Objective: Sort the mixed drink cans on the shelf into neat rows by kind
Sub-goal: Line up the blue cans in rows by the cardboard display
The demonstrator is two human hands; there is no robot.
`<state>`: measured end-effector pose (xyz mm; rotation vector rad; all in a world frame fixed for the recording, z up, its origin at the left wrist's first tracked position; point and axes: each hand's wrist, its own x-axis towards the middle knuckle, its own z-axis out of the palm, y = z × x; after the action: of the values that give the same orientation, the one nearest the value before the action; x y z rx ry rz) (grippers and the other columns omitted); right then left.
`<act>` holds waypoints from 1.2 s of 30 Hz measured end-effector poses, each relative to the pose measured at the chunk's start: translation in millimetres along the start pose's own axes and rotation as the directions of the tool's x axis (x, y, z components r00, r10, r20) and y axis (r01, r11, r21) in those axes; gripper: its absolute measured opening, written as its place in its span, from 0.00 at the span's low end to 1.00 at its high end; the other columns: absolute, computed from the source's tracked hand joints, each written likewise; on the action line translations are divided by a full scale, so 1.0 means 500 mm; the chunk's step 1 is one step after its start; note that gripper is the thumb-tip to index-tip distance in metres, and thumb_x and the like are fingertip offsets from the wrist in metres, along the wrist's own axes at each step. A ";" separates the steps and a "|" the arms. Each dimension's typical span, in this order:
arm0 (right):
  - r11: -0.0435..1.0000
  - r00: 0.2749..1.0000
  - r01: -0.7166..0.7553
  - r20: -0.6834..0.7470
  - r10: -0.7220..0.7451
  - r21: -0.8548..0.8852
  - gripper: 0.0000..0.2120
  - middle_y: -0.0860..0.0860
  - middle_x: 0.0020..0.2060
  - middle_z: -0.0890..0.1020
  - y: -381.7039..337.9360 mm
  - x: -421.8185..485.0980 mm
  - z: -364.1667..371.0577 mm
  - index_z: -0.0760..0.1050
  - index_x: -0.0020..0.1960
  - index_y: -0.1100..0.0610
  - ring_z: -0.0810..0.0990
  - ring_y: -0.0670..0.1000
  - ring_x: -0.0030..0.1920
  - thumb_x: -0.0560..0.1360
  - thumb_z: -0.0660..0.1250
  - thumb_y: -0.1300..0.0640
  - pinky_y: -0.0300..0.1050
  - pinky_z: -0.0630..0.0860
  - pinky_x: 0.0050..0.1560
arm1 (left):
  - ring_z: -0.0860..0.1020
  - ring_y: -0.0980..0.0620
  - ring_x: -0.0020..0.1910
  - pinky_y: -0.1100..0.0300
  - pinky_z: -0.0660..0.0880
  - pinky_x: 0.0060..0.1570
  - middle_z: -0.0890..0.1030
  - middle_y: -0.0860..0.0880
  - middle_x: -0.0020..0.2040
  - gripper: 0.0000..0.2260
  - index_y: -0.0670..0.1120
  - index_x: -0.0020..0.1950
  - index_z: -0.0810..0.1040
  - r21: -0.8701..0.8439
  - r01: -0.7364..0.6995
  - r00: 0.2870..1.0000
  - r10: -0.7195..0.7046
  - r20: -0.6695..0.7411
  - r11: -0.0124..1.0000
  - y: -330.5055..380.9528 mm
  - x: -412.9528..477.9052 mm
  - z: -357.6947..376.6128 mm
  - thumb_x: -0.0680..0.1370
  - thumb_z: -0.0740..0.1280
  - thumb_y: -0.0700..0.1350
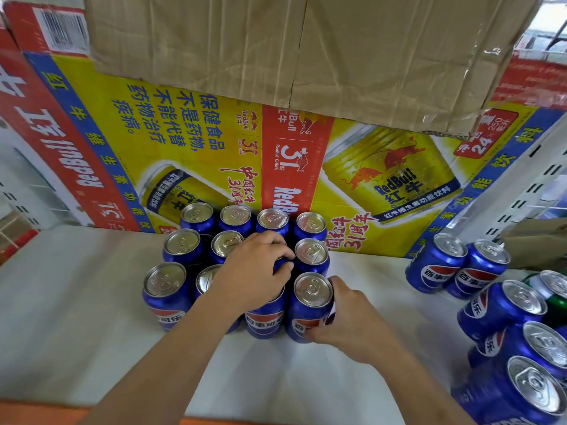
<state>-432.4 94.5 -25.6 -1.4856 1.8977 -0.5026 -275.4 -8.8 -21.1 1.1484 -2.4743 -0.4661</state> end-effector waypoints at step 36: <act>0.806 0.859 -0.301 -0.512 -0.003 -0.509 0.19 0.58 0.61 0.74 0.150 0.073 -0.233 0.71 0.65 0.58 0.70 0.62 0.63 0.76 0.62 0.53 0.55 0.69 0.63 | 0.53 0.52 0.76 0.50 0.51 0.74 0.57 0.51 0.78 0.27 0.48 0.78 0.56 0.278 0.010 0.990 -0.049 0.133 0.961 0.085 0.127 0.074 0.81 0.52 0.59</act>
<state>-571.5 69.0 -2.7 -1.6490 2.7415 -0.2396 -358.3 -27.0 -22.4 1.3001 -2.7112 -0.2169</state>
